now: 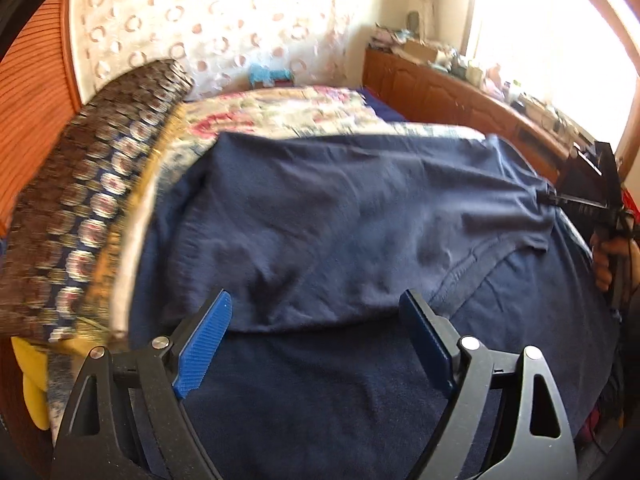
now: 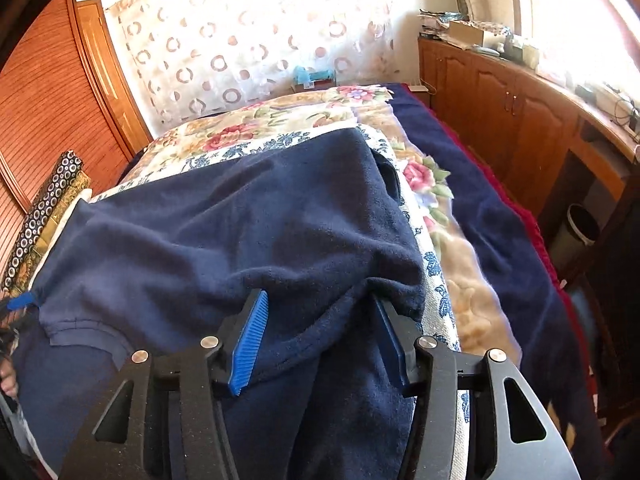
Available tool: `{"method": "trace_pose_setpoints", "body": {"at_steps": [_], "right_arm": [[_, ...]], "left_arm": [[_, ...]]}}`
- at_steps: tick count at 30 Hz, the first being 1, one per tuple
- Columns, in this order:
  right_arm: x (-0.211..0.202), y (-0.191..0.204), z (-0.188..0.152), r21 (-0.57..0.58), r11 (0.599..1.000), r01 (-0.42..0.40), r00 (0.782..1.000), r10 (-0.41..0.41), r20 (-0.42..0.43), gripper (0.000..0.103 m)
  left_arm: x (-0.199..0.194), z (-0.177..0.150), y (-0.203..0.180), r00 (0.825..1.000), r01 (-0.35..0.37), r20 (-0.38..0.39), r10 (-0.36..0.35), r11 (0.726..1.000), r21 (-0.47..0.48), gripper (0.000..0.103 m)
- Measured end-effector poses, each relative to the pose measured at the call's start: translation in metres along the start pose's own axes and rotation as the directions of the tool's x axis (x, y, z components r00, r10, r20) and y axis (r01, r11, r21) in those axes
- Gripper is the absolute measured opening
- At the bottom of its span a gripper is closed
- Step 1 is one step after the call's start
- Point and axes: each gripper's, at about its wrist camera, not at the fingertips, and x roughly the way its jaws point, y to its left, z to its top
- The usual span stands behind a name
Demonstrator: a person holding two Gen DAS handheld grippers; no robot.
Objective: Fold small clothes
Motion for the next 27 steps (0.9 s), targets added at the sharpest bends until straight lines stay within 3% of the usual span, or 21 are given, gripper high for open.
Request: {"method": "trace_pose_setpoints", "body": {"at_steps": [3,6,9,14,21,23,25,27], "right_arm": [[0.001,0.008,0.000,-0.031,0.999,0.036,0.999,-0.036,-0.007,0.054],[0.001,0.013,-0.001,-0.045,0.998,0.052,0.999,-0.052,-0.008,0.054],[-0.001,0.013,-0.002,-0.038,0.998,0.043,0.999,-0.044,-0.007,0.054],[0.000,0.010,0.000,-0.039,0.998,0.041,0.999,-0.042,-0.008,0.054],[0.000,0.007,0.001,-0.043,0.998,0.042,0.999,-0.043,-0.010,0.054],[0.000,0.008,0.002,-0.045,0.998,0.044,0.999,-0.044,-0.011,0.054],[-0.001,0.008,0.002,-0.045,0.998,0.044,0.999,-0.044,-0.011,0.054],[-0.001,0.008,0.002,-0.043,0.998,0.042,0.999,-0.042,-0.011,0.054]], "left_arm": [[-0.007,-0.003,0.009,1.000,-0.004,0.008,0.005,0.999,-0.047,0.079],[-0.005,-0.008,0.018,1.000,-0.006,-0.011,0.005,0.996,-0.091,0.066],[-0.003,-0.014,0.026,0.999,-0.038,-0.020,0.035,0.990,-0.138,0.063],[0.003,-0.021,0.035,0.999,-0.019,-0.048,0.010,0.983,-0.185,0.063],[0.021,-0.007,0.042,0.998,0.024,-0.047,-0.036,0.972,-0.235,0.061],[0.021,-0.004,0.046,0.998,0.030,-0.046,-0.043,0.969,-0.245,0.044],[0.021,-0.004,0.048,0.997,0.051,-0.038,-0.063,0.967,-0.249,0.018],[0.019,-0.004,0.044,0.999,0.040,-0.027,-0.047,0.974,-0.223,0.009]]}}
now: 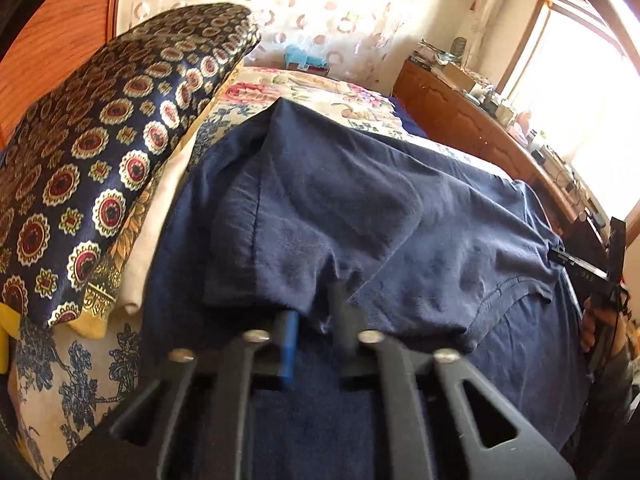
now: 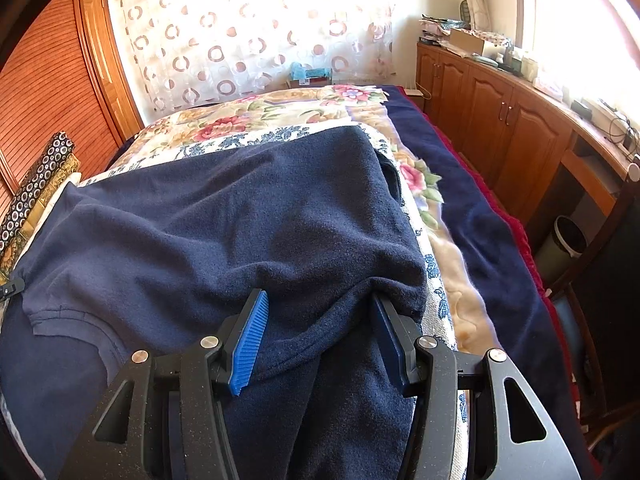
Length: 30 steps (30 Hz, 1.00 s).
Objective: Fold small clothes
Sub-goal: 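Grasp the folded shirt edge with both grippers and fold it over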
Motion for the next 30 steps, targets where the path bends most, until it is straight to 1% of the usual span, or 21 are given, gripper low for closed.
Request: {"method": "trace_pose_setpoints", "body": {"at_steps": [3,5,8,9,10,11,15,19,23,27,30], "right_arm": [[-0.001,-0.001,0.000,0.004,1.000,-0.005,1.000,0.005,0.002,0.054],[-0.003,-0.003,0.000,0.013,1.000,-0.018,1.000,0.018,0.013,0.045],[-0.010,-0.009,-0.001,0.044,0.998,-0.052,0.997,0.050,0.054,0.032],[-0.012,-0.012,-0.002,0.057,0.996,-0.074,0.996,0.070,0.064,0.022],[-0.012,-0.013,-0.003,0.062,0.994,-0.088,0.994,0.084,0.064,0.009],[-0.012,-0.013,-0.004,0.057,0.994,-0.097,0.994,0.094,0.060,0.007],[-0.023,-0.004,-0.003,-0.003,0.993,-0.114,0.990,0.114,0.084,0.004],[-0.043,0.002,0.001,-0.044,0.993,-0.110,0.984,0.115,0.134,0.003],[-0.071,0.004,0.001,-0.074,0.990,-0.119,0.974,0.131,0.183,0.003],[-0.102,0.006,-0.013,-0.113,0.985,-0.131,0.966,0.152,0.209,0.003],[-0.126,0.006,-0.033,-0.147,0.979,-0.139,0.962,0.169,0.217,0.003]], "left_arm": [[-0.006,0.003,-0.005,0.999,-0.018,0.048,0.017,1.000,0.014,0.005],[-0.013,0.004,-0.006,0.996,-0.021,0.088,0.020,1.000,0.011,0.004],[-0.021,0.009,-0.007,0.992,-0.013,0.124,0.012,1.000,0.008,0.004],[-0.023,0.010,-0.008,0.992,-0.015,0.129,0.013,1.000,0.014,0.004],[-0.026,0.011,-0.009,0.991,-0.017,0.136,0.014,1.000,0.018,0.004],[-0.028,0.012,-0.009,0.990,-0.017,0.141,0.014,1.000,0.022,0.004],[-0.038,0.016,-0.012,0.985,-0.015,0.174,0.009,0.999,0.034,0.003],[-0.049,0.019,-0.015,0.976,-0.012,0.217,0.004,0.999,0.034,0.003],[-0.072,0.018,-0.019,0.965,0.023,0.259,-0.033,0.999,0.039,0.003],[-0.100,0.009,-0.022,0.953,0.035,0.299,-0.051,0.998,0.058,0.003],[-0.117,0.003,-0.016,0.948,0.046,0.312,-0.060,0.998,0.053,0.003]]}}
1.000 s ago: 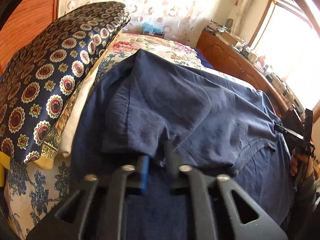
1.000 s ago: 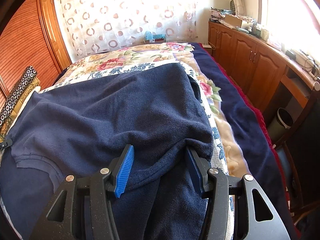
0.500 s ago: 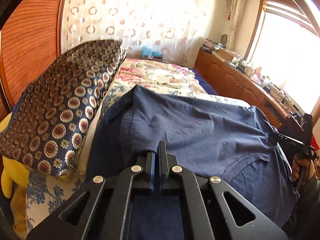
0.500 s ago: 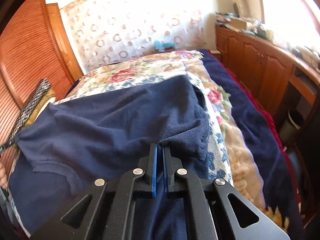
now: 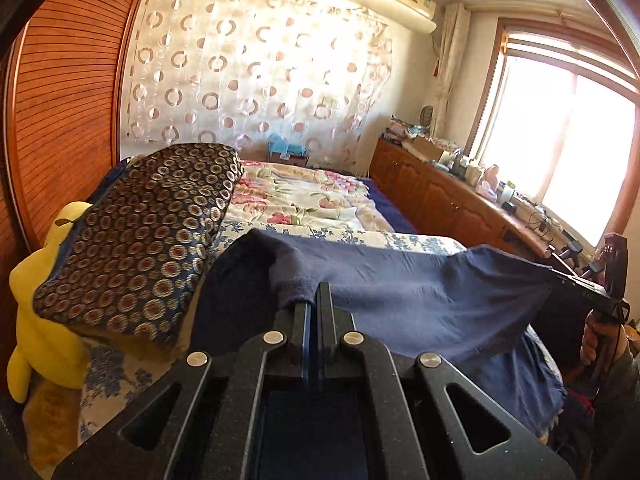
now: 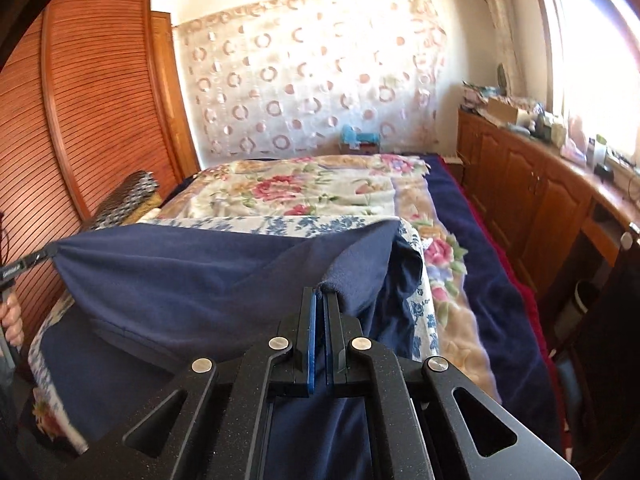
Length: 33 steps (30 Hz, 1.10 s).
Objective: Fold small clothes
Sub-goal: 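Grasp the folded shirt edge with both grippers and fold it over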
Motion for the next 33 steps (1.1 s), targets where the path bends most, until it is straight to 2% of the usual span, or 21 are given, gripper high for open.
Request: {"method": "trace_pose_setpoints", "body": {"at_steps": [8,13,17,22,26,30,32,33], "right_arm": [[-0.063,0.011,-0.025,-0.047,0.998,-0.040,0.999,0.040,-0.004,0.003],[-0.076,0.015,-0.036,-0.060,0.997,-0.057,0.997,0.054,-0.053,0.003],[-0.074,0.019,-0.046,-0.062,0.996,-0.069,0.993,0.062,-0.105,0.003],[-0.047,0.014,-0.065,-0.039,0.998,-0.054,0.979,0.046,-0.198,0.003],[-0.027,0.004,-0.075,-0.015,0.999,-0.035,0.968,0.030,-0.250,0.003],[-0.024,0.010,-0.062,-0.024,0.999,-0.027,0.972,0.021,-0.234,0.003],[-0.028,0.013,-0.058,-0.030,0.999,-0.014,0.975,0.008,-0.221,0.010],[-0.029,0.014,-0.054,-0.034,0.999,-0.011,0.977,0.003,-0.211,0.013]], "left_arm": [[-0.034,-0.010,0.014,1.000,-0.003,0.004,0.003,1.000,-0.008,0.003],[-0.050,-0.029,0.024,1.000,-0.020,0.005,0.020,0.999,-0.038,0.003],[-0.047,-0.044,0.031,0.999,-0.037,-0.031,0.036,0.998,-0.050,0.003],[-0.018,-0.067,0.043,0.988,-0.084,-0.139,0.075,0.994,-0.064,0.003],[-0.009,-0.082,0.045,0.982,-0.077,-0.178,0.062,0.994,-0.081,0.003],[-0.012,-0.085,0.041,0.981,-0.086,-0.183,0.072,0.994,-0.070,0.004],[-0.014,-0.086,0.039,0.980,-0.089,-0.186,0.076,0.994,-0.063,0.004],[-0.014,-0.086,0.039,0.979,-0.092,-0.187,0.081,0.994,-0.056,0.007]]}}
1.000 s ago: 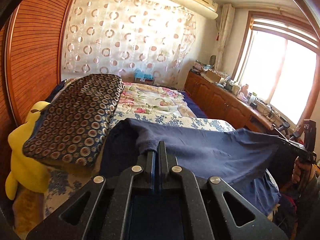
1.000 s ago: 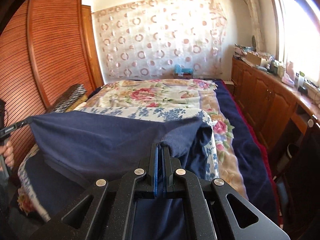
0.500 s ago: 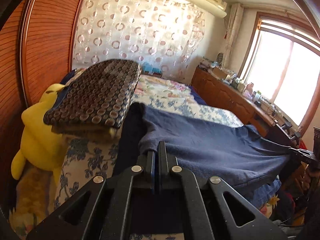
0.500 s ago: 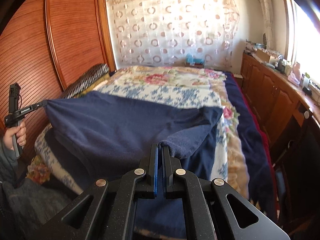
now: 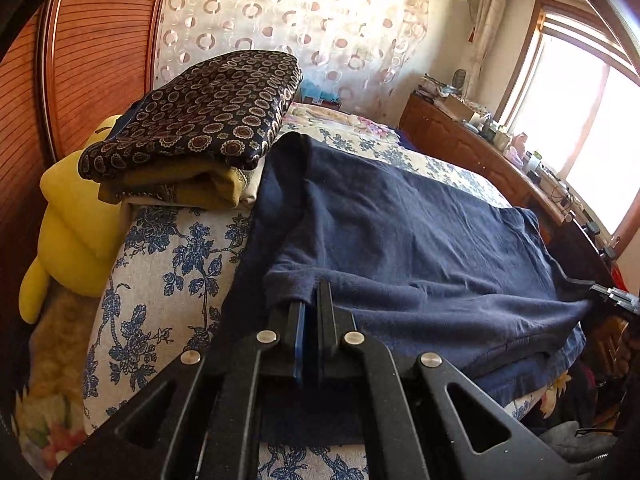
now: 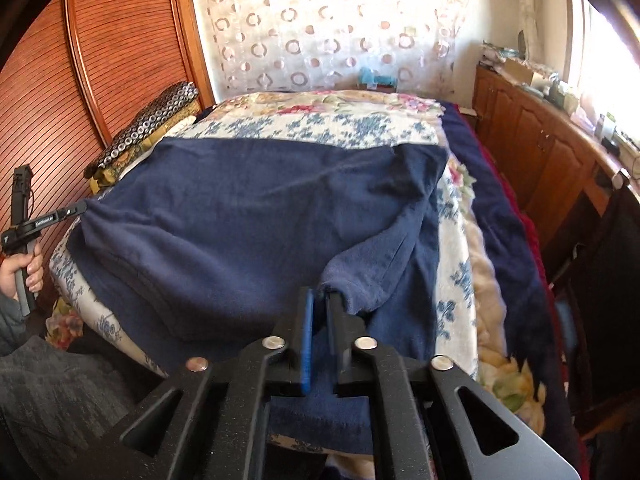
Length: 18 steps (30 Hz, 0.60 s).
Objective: Fold small clothes
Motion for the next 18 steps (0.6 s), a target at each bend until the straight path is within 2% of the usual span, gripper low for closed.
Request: {"method": "trace_pose_setpoints", "body": {"at_steps": [1,2,4,6,8,10,14,15,18], "right_arm": [[-0.002,0.000,0.004,-0.003,1.000,0.006,1.000,-0.006,0.010,0.017],[-0.006,0.007,-0.001,-0.008,1.000,0.012,1.000,-0.012,0.021,0.019],[-0.012,0.012,-0.002,-0.017,1.000,0.025,0.999,-0.025,0.046,0.028],[-0.017,0.020,-0.003,-0.025,0.999,0.037,0.997,-0.035,0.075,0.039],[-0.025,0.027,-0.012,-0.031,0.999,0.036,0.995,-0.033,0.094,0.044],[-0.025,0.034,-0.017,-0.031,0.999,0.036,0.994,-0.032,0.106,0.047],[-0.015,0.038,-0.016,-0.047,0.999,0.014,0.992,-0.008,0.124,0.052],[-0.011,0.040,-0.016,-0.055,0.998,0.015,0.992,-0.007,0.127,0.055],[0.003,0.048,-0.013,-0.075,0.997,0.000,0.992,0.010,0.130,0.056]], "left_arm": [[-0.002,0.000,0.000,1.000,-0.002,0.004,0.002,1.000,0.004,0.017],[-0.004,0.000,-0.001,1.000,-0.001,0.012,0.000,1.000,0.008,0.022],[-0.007,0.001,-0.002,1.000,0.010,0.021,-0.011,1.000,0.014,0.043],[-0.011,0.002,-0.006,1.000,0.007,0.026,-0.008,0.999,0.033,0.048],[-0.011,0.002,-0.010,1.000,-0.008,0.028,0.007,0.998,0.055,0.059],[-0.014,0.003,-0.014,0.999,-0.017,0.039,0.014,0.998,0.067,0.076],[-0.022,0.005,-0.018,0.998,-0.013,0.057,0.008,0.997,0.080,0.078],[-0.024,0.005,-0.017,0.998,-0.023,0.063,0.018,0.997,0.078,0.078],[-0.020,0.006,-0.014,0.996,-0.064,0.064,0.060,0.995,0.073,0.078]]}}
